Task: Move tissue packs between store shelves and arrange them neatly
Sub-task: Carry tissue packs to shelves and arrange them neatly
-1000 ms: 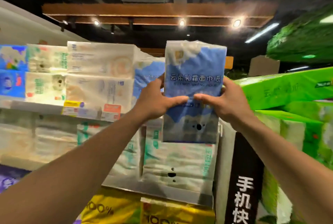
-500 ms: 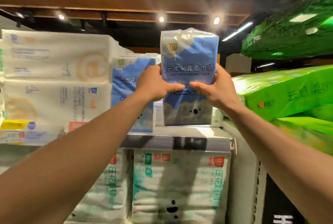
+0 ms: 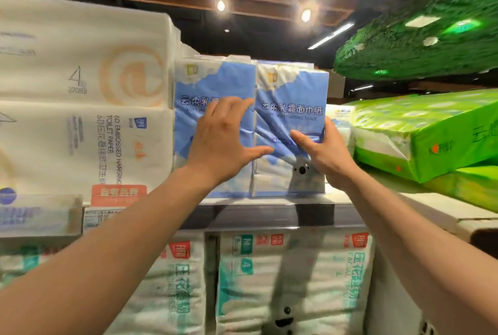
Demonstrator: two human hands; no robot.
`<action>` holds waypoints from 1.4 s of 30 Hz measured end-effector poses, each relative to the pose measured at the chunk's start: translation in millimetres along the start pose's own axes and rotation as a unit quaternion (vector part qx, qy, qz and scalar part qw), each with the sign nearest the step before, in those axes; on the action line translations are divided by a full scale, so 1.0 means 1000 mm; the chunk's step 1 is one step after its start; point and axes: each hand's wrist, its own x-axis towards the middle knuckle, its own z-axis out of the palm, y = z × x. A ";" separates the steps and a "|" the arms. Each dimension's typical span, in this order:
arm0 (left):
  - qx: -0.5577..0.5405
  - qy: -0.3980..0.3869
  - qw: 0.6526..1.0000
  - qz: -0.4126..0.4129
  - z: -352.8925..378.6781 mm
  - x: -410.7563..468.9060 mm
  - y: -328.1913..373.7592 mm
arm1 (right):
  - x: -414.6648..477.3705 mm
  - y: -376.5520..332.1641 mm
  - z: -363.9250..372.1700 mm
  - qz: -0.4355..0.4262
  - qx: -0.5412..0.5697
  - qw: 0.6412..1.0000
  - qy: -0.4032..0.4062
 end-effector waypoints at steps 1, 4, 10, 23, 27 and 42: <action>-0.018 -0.003 1.000 0.016 0.001 -0.006 -0.004 | -0.001 0.001 0.003 -0.004 0.001 1.000 0.015; -0.029 0.005 0.998 0.052 0.004 -0.017 -0.012 | -0.009 0.004 0.011 -0.027 -0.004 0.998 0.056; -0.137 -0.010 0.989 0.057 0.002 -0.032 -0.006 | -0.021 -0.001 0.027 -0.012 -0.049 0.998 0.031; -0.198 -0.171 0.965 0.028 -0.011 -0.057 0.031 | -0.074 -0.064 -0.007 0.060 -0.217 0.974 0.033; -0.219 -0.228 0.948 0.032 -0.005 -0.069 0.071 | -0.119 -0.082 -0.043 0.038 -0.351 0.936 -0.017; -0.372 -0.324 0.859 0.137 -0.016 -0.118 0.436 | -0.399 -0.185 -0.343 0.228 -0.491 0.841 -0.003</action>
